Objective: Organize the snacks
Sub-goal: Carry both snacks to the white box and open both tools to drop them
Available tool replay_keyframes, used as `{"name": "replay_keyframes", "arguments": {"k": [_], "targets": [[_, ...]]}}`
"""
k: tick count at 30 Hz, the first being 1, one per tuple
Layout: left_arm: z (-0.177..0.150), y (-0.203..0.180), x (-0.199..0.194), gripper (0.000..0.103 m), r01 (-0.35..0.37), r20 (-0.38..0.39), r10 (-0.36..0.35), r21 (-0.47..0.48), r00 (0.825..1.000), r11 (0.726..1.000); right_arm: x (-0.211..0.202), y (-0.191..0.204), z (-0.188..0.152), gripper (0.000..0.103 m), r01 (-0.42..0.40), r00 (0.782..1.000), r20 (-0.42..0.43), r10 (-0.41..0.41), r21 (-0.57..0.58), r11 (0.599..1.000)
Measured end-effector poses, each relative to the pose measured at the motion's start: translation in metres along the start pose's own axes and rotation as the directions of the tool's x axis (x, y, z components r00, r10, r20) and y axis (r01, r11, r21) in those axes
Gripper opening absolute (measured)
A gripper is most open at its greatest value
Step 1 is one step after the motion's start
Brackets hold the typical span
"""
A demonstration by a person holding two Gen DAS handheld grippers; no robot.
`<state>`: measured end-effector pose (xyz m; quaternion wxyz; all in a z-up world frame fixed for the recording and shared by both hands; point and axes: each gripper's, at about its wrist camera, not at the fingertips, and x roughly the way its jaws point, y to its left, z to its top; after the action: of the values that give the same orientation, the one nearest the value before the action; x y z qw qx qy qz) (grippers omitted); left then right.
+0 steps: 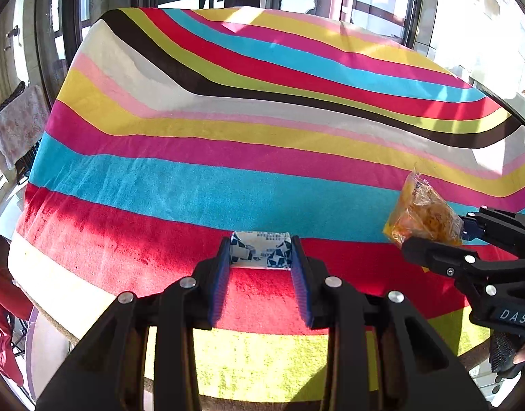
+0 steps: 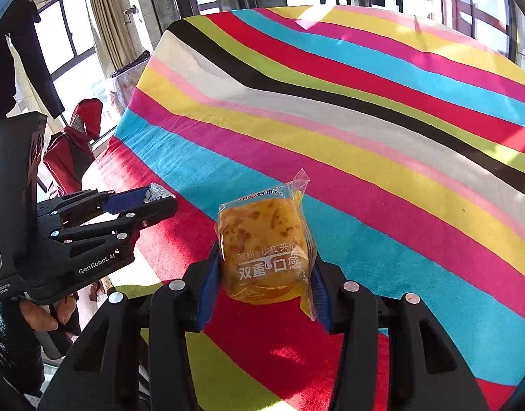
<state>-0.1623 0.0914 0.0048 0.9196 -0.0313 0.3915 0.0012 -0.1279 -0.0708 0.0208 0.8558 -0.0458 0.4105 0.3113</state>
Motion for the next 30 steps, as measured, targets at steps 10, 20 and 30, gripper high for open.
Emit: {"name": "replay_keyframes", "arguments": {"k": [10,20,30], "targets": [[-0.021,0.033,-0.037,0.034,-0.055,0.047,0.058,-0.055,0.997,0.997,-0.003,0.049,0.005,0.047,-0.04,0.999,0.016,0.042,-0.103,0.994],[-0.059,0.082,-0.064,0.034,-0.161,0.011,0.164,-0.15,0.986,0.975,0.011,0.111,0.007,0.047,-0.17,0.985,-0.031,0.167,-0.223,0.96],[-0.117,0.135,-0.082,0.034,-0.288,-0.085,0.276,-0.276,0.957,0.917,0.025,0.192,-0.009,0.047,-0.308,0.951,-0.157,0.266,-0.416,0.856]]}}
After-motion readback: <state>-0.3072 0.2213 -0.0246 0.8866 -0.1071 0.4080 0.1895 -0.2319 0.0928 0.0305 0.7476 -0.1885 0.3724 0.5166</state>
